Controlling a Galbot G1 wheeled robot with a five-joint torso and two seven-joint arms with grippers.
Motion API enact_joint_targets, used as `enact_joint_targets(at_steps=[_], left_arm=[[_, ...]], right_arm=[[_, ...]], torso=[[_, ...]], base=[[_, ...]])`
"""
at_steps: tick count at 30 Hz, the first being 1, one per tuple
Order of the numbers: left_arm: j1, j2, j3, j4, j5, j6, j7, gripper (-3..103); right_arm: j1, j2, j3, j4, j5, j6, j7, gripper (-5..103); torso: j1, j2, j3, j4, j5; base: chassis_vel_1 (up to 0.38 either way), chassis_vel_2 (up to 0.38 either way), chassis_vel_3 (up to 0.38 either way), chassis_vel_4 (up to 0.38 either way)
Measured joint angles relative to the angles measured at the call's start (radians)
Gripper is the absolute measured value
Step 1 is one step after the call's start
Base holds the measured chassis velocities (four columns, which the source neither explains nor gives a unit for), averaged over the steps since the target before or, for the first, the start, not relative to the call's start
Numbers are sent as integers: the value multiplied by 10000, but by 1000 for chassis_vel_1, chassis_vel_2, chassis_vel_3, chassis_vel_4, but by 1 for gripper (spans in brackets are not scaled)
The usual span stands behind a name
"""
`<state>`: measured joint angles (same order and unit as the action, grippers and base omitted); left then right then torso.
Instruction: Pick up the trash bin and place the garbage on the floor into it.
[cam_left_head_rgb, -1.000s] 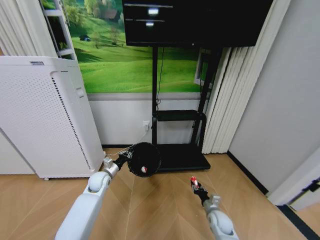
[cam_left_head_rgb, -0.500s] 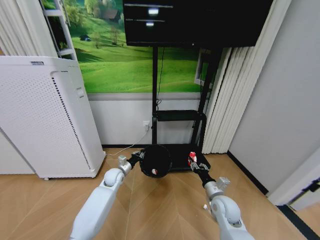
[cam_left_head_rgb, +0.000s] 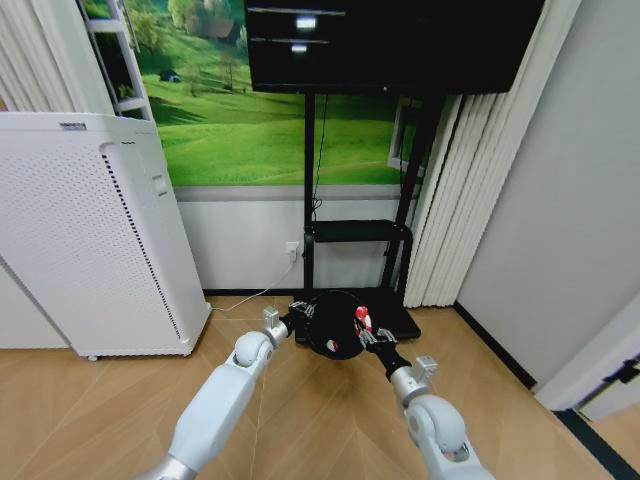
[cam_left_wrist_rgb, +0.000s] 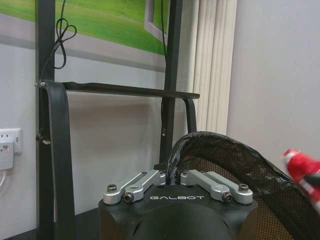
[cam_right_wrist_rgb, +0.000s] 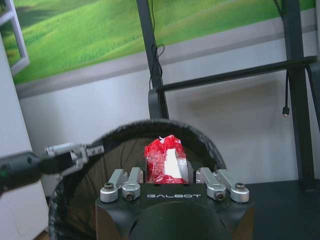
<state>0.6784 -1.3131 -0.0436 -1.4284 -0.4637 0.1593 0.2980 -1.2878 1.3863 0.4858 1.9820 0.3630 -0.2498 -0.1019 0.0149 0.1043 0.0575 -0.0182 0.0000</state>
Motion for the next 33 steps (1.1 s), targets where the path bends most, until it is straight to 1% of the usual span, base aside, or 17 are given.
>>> enact_joint_targets(at_steps=[3,5,6,8,9,11,12,14,15,17,18,19,20,21,26,31,33], left_arm=[[62,-22,32,-139,0,-1,42,7],[109,-11,26,-174,9,-1,113,7],[109,-11,26,-174,9,-1,113,7],[161,27,-17,-242,24,-1,126,7],[161,27,-17,-242,24,-1,126,7],[194,61,-30,-290,38,-1,128,7],[194,61,-30,-290,38,-1,128,7],[206,78,-33,-343,46,-1,126,7],[206,78,-33,-343,46,-1,126,7],[210,93,-92,-360,81,-1,128,7],[210,93,-92,-360,81,-1,128,7],[229,119,-158,-386,95,-1,125,7],[229,119,-158,-386,95,-1,125,7],[262,172,-237,-450,103,-1,107,7],[555,430,-731,-663,154,-16,93,7],[1171,790,-1500,-1193,278,-29,82,7],[1605,954,-2107,-1553,574,-51,241,7]], right_arm=[[167,78,-156,-387,-494,42,2,38],[194,173,-150,-483,-856,63,0,46],[194,173,-150,-483,-856,63,0,46],[146,190,-81,-473,-947,79,0,57],[146,190,-81,-473,-947,79,0,57],[81,182,-28,-412,-961,89,-6,68],[81,182,-28,-412,-961,89,-6,68],[35,182,6,-331,-962,99,-8,79],[35,182,6,-331,-962,99,-8,79],[42,204,84,-189,-902,100,40,89],[42,204,84,-189,-902,100,40,89],[64,207,151,-60,-804,84,135,94],[64,207,151,-60,-804,84,135,94],[86,194,236,86,-680,47,226,98],[146,52,592,391,-398,-84,590,100],[199,-23,811,-267,-1077,160,908,100],[188,-31,801,-728,-1396,286,1043,100]], torso=[[0,0,0,1,1],[0,0,0,0,0],[0,0,0,0,0],[0,0,0,1,-1],[0,0,0,1,-1],[0,0,0,1,0],[0,0,0,1,0],[0,0,0,0,0],[0,0,0,0,0],[0,0,0,0,0],[0,0,0,0,0],[0,0,0,0,-1],[0,0,0,0,-1],[0,0,0,0,-1],[0,0,0,1,-2],[-1,0,0,1,0],[-1,0,-1,-1,-2]], base=[[0,0,0,0],[0,0,0,0],[0,0,0,0],[0,0,0,0],[0,0,0,0],[0,0,0,0],[0,0,0,0],[0,0,0,0],[0,0,0,0],[0,0,0,0],[0,0,0,0],[0,0,0,0],[0,0,0,0],[0,0,0,0],[0,0,0,0],[0,0,0,0],[0,0,0,0]])
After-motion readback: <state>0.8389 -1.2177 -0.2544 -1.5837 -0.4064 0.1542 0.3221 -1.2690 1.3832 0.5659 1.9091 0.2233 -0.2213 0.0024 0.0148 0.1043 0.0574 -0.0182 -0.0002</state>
